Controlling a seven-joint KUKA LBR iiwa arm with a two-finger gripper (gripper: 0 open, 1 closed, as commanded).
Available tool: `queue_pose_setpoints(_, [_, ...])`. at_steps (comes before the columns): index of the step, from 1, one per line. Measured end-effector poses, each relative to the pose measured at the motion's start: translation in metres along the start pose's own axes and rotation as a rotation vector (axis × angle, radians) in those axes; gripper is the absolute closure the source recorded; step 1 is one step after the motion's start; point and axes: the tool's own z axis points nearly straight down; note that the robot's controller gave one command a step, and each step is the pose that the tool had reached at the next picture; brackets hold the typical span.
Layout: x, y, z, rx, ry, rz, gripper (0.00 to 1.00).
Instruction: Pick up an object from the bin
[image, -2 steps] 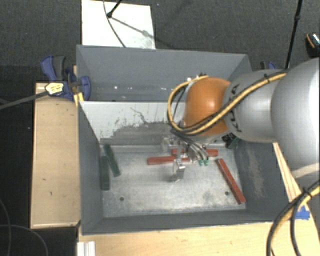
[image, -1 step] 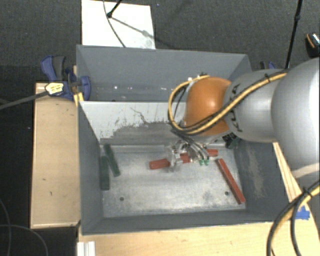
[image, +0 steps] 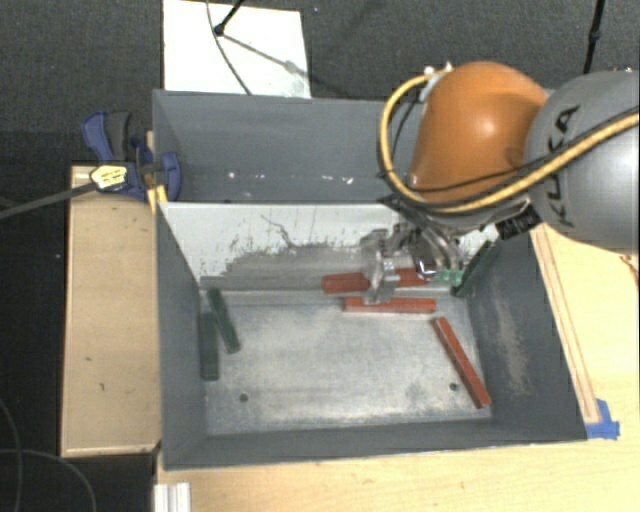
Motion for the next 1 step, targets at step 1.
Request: queue_pose_setpoints(1, [0.0089,0.0042,-0.0659,0.0,-0.001,-0.111,1.0])
